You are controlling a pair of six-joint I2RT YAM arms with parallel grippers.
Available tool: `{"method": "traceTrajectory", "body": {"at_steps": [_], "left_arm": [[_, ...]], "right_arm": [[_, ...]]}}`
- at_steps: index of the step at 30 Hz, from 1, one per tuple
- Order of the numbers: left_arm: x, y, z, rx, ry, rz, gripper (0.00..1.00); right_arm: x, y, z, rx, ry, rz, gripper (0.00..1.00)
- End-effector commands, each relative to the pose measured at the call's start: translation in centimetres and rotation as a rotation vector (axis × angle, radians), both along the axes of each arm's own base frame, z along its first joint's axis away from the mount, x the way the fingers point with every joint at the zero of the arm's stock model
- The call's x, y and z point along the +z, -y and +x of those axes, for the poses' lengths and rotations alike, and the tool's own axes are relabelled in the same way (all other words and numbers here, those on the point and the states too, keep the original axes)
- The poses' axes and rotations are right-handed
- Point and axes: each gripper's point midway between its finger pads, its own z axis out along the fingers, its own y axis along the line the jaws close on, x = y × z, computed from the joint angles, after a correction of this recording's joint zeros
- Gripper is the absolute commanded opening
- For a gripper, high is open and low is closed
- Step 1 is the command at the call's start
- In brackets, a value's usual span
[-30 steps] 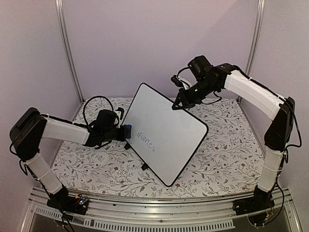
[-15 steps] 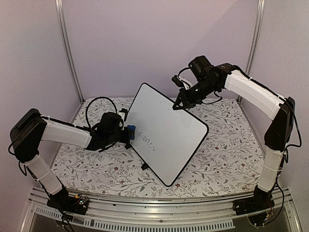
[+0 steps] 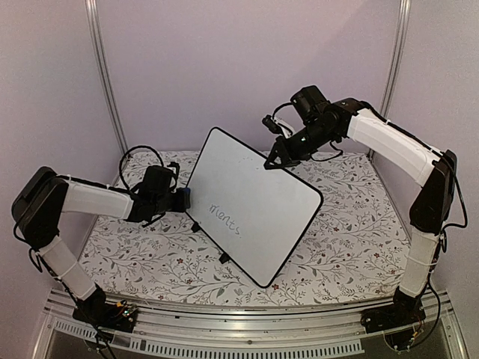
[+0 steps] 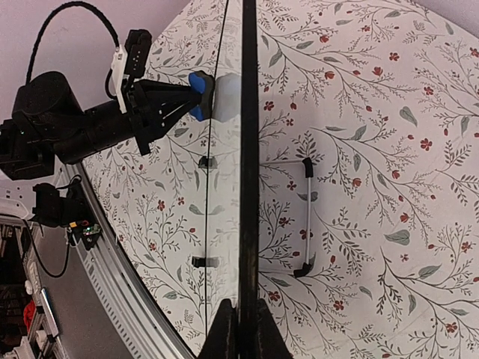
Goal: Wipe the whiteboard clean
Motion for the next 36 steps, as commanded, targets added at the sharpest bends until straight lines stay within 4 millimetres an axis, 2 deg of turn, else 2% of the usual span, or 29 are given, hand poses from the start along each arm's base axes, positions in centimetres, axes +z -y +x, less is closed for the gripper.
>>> {"method": "traceTrajectory", "body": {"at_steps": [1,10,14,21,25,30,36], "left_arm": [[1.5,2.8,-0.1,-0.105,0.046,-0.068,0.0],[1.1,5.9,-2.0,-0.194,0.091,-0.082,0.0],[2.1,6.4,-2.1,-0.192,0.134,-0.093,0.0],[5.6,4.8,-1.2,-0.106,0.261,-0.082,0.0],[7.0,3.9,-0.8,-0.06,0.306,-0.076,0.0],[5.8,3.7,-0.9,-0.056,0.268,-0.048,0.0],[3.3,3.6,-2.6,-0.096,0.206,-0.037,0.0]], "right_arm": [[-2.2,-0.3,-1.2,0.08,0.006,-0.081,0.0],[-2.3,-0.4,-1.2,0.082,0.001,-0.078,0.0],[-2.4,-0.4,-1.2,0.081,-0.001,-0.081,0.0],[-2.6,-0.5,-1.2,0.084,-0.004,-0.082,0.0],[-2.6,-0.4,-1.2,0.084,-0.005,-0.082,0.0],[-2.3,-0.4,-1.3,0.084,0.001,-0.078,0.0],[-2.4,-0.4,-1.2,0.084,0.001,-0.078,0.0]]}}
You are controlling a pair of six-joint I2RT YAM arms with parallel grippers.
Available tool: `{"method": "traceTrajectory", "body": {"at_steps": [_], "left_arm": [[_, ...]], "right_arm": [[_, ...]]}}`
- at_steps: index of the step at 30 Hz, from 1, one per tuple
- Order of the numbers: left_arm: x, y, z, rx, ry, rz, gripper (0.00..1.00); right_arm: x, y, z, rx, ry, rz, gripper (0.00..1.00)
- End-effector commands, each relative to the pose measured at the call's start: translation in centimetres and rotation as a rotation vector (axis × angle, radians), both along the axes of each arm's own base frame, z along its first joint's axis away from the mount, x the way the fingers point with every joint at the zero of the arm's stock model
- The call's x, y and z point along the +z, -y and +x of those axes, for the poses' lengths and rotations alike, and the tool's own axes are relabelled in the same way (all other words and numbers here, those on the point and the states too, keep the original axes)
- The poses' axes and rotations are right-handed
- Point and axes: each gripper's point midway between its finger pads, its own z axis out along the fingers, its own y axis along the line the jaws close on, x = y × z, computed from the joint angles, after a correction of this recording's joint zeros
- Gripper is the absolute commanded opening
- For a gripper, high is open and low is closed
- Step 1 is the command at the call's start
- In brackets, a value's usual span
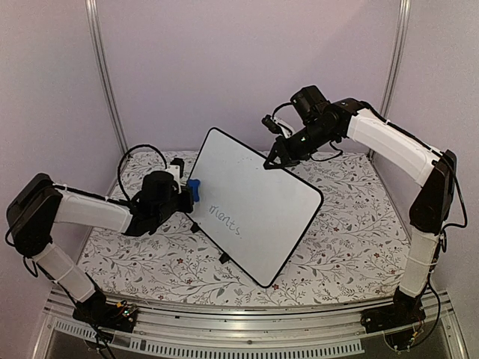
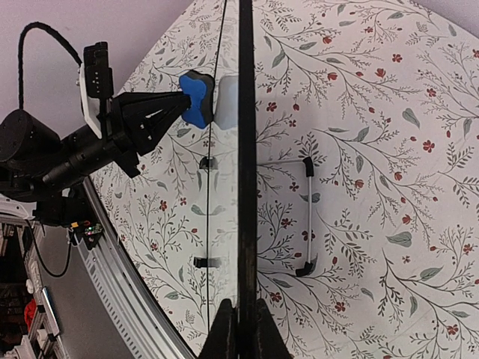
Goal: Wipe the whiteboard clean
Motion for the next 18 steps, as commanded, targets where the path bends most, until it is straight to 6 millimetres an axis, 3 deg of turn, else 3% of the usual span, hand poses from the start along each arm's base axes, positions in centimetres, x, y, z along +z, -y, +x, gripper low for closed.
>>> {"method": "traceTrajectory", "body": {"at_steps": [1,8,18], "left_arm": [[-1.9,0.2,-1.6,-0.044,-0.047,0.021,0.0],[-3.5,0.1,-2.1,-0.052,-0.072,0.029,0.0],[-1.8,1.3,-1.1,-0.076,-0.008,0.009,0.0]], "right_arm": [[-2.4,-0.3,-1.2,0.079,0.001,-0.084,0.0],[-2.6,-0.4,-1.2,0.079,-0.005,-0.085,0.0],[-2.8,-0.4,-1.1,0.08,-0.005,-0.087,0.0]]}}
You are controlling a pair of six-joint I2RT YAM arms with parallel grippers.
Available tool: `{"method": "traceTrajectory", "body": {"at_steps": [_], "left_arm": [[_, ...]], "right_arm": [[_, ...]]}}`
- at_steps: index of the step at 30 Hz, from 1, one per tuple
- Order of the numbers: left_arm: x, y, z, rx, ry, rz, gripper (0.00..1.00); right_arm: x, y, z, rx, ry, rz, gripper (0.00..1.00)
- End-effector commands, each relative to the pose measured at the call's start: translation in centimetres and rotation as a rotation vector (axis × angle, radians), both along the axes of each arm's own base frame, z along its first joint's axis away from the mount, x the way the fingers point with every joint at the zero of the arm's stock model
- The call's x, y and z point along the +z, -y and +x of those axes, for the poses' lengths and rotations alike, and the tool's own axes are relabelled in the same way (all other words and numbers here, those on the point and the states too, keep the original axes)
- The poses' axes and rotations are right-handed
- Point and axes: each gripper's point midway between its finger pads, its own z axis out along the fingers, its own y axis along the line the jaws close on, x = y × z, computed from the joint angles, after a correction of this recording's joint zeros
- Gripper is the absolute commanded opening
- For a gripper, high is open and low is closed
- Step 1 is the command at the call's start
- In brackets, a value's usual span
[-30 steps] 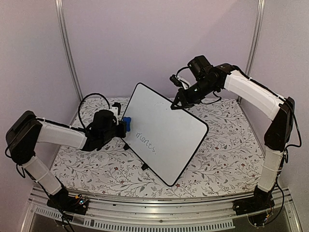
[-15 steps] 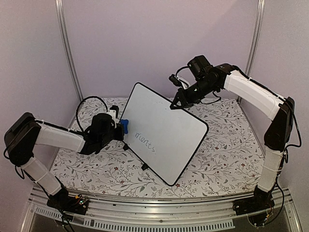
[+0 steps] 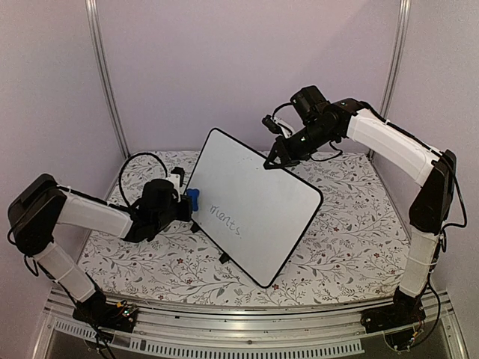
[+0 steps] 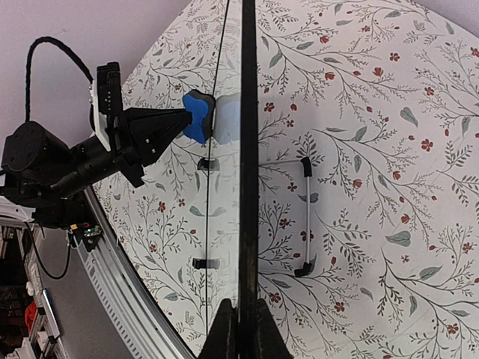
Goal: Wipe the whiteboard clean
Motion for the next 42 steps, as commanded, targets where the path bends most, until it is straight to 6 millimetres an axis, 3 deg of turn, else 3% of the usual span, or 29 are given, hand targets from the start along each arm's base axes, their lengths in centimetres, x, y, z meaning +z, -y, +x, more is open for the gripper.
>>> {"method": "traceTrajectory", "body": {"at_steps": [1,10,25,42], "left_arm": [[1.2,2.2,0.3,-0.076,0.054,-0.027,0.0],[0.6,4.5,-2.7,-0.251,0.064,-0.102,0.0],[0.1,8.4,-4.5,-0.447,0.011,-0.168,0.0],[-0.3,10.3,-6.2,-0.538,-0.027,-0.204,0.0]], "right_arm": [[-2.6,-0.4,-1.2,0.086,-0.002,-0.088,0.0],[-2.5,-0.5,-1.2,0.087,0.003,-0.085,0.0],[-2.4,-0.5,-1.2,0.085,0.003,-0.084,0.0],[-2.3,-0.4,-1.2,0.085,0.006,-0.082,0.0]]}}
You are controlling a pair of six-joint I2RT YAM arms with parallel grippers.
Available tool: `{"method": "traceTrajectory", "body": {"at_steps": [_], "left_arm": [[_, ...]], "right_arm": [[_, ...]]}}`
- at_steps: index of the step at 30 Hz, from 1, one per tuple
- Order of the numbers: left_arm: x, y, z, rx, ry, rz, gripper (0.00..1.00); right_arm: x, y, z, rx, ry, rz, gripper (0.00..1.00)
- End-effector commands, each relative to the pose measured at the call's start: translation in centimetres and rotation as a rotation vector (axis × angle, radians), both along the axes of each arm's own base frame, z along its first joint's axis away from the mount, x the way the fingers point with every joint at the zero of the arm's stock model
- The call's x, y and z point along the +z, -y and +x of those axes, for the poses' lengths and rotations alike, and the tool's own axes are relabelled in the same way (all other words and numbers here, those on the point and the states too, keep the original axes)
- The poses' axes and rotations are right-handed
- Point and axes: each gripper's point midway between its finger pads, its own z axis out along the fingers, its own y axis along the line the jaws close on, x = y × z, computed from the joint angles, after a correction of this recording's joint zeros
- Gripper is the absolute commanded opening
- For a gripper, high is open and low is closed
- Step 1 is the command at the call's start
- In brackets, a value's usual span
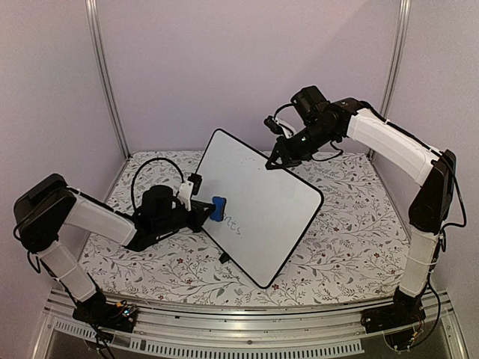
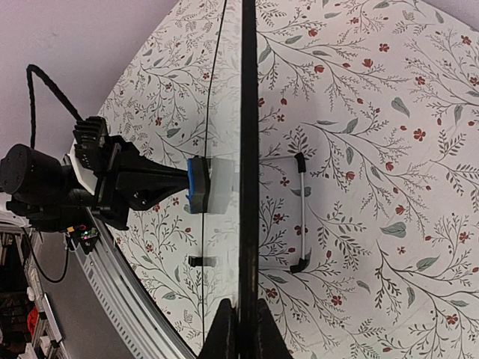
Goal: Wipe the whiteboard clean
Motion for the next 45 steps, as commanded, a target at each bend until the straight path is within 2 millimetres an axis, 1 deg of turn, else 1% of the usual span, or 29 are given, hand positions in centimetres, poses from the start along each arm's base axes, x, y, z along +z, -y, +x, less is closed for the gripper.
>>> {"method": "traceTrajectory", "body": {"at_steps": [1,11,15,20,23,30,36,41,45], "left_arm": [[-1.4,2.4,-1.9,-0.104,-0.05,0.006,0.0],[-1.3,3.8,-2.6,-0.138,-0.054,-0.009,0.0],[-1.5,2.6,-1.8,-0.06,-0.05,0.008,0.0],[-1.1,0.0,-0.3,0.047,-0.055,-0.003,0.0],[-0.4,-0.9,0.0,0.067,-0.048,-0.021,0.05],[1.5,-1.4,-0.6,0.057,-0.012,-0.076,0.15],[2.4,-1.8,-0.8,0.059,0.003,-0.1,0.16],[3.0,-1.2,-1.8,0.0,0.001,-0.132,0.19],[2.3,-0.5,-2.0,-0.031,-0.023,-0.126,0.25]], "right_arm": [[-2.0,-0.8,-1.3,0.11,0.026,-0.068,0.0],[-2.0,-0.8,-1.3,0.109,0.027,-0.067,0.0],[-1.9,-0.8,-1.3,0.108,0.028,-0.067,0.0],[-1.9,-0.8,-1.3,0.11,0.029,-0.067,0.0],[-1.9,-0.8,-1.3,0.11,0.03,-0.066,0.0],[-1.9,-0.8,-1.3,0.109,0.027,-0.068,0.0],[-1.9,-0.8,-1.3,0.108,0.028,-0.068,0.0],[-1.8,-0.8,-1.3,0.108,0.03,-0.066,0.0],[-1.9,-0.8,-1.2,0.109,0.029,-0.068,0.0]]}}
